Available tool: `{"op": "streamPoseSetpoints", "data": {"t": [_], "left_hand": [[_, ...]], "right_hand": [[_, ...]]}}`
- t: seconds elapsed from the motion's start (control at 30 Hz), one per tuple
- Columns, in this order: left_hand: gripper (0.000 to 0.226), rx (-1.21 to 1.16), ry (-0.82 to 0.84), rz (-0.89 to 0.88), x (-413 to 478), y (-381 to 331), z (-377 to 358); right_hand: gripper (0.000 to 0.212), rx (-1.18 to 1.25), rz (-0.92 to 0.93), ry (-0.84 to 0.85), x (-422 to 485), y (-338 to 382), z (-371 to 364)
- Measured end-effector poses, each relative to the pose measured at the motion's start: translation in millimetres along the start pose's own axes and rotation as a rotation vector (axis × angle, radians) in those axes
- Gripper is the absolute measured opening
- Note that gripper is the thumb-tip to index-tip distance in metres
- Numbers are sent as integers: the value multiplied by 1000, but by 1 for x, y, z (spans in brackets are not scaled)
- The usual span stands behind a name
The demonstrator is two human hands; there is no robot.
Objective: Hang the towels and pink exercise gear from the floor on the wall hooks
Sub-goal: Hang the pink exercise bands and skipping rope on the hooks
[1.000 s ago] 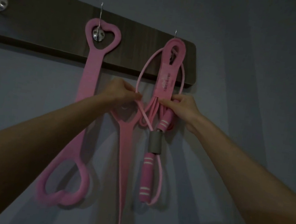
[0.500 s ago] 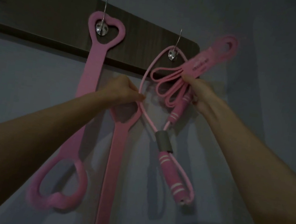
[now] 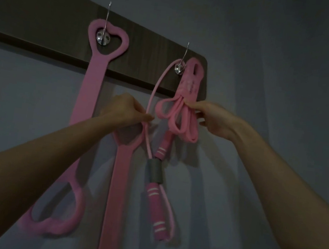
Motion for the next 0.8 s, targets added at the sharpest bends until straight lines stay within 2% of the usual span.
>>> {"op": "streamPoseSetpoints", "data": {"t": [0.13, 0.53, 0.8], "left_hand": [[26, -22, -1, -2, -2, 1, -3], [25, -43, -27, -4, -4, 4, -4], [25, -8, -65, 10, -5, 6, -4]], "right_hand": [[17, -29, 27, 70, -2, 3, -3], [14, 46, 89, 74, -4, -9, 6], [16, -110, 76, 112, 4, 0, -5]]}}
Point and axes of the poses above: each hand's wrist, its own x-axis towards the middle knuckle, its own z-axis out of the back of the hand, y = z × x, the point moved 7 cm from there along x, towards the middle knuckle, and after that the axes turned 2 degrees about -z, right-handed, at the moved point
